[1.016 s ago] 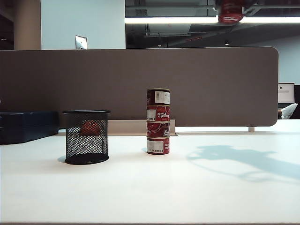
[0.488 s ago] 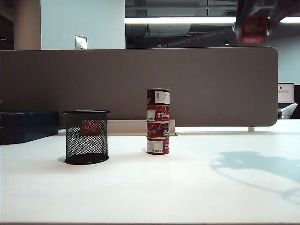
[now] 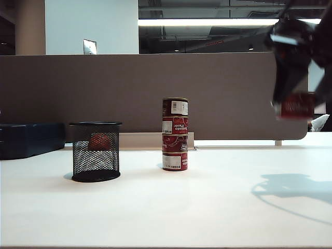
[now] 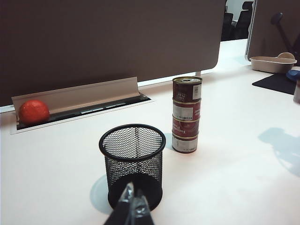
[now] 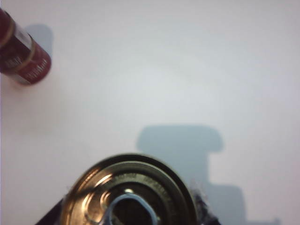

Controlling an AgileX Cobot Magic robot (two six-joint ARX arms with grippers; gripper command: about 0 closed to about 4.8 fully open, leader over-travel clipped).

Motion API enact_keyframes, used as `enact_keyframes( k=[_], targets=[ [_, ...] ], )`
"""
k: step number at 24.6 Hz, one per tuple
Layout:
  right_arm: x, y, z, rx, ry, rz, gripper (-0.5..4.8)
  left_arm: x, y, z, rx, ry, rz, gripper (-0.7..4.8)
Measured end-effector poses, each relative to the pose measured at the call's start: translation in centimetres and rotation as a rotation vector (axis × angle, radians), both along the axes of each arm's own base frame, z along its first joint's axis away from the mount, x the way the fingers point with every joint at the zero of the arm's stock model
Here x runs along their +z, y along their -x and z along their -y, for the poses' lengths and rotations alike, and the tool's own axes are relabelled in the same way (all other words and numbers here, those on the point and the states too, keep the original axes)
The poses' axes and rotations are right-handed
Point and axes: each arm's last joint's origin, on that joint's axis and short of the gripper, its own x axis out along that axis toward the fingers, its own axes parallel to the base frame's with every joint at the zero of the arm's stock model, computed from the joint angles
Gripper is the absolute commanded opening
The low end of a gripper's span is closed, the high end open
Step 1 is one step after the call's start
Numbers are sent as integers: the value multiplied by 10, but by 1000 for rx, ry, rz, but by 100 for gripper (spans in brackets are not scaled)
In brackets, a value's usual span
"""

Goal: Take a can of tomato sauce from the stacked ones and place it on the table.

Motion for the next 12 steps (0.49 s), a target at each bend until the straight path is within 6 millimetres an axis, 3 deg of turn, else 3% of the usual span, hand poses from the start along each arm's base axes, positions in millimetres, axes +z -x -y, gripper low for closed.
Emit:
enact_keyframes(
  k=[5, 12],
  targets=[
    [-26, 3, 1, -1, -8, 28, 233, 0, 0, 0, 0, 0, 0, -6],
    [-46, 8, 4, -27, 16, 28, 233, 0, 0, 0, 0, 0, 0, -6]
  ],
)
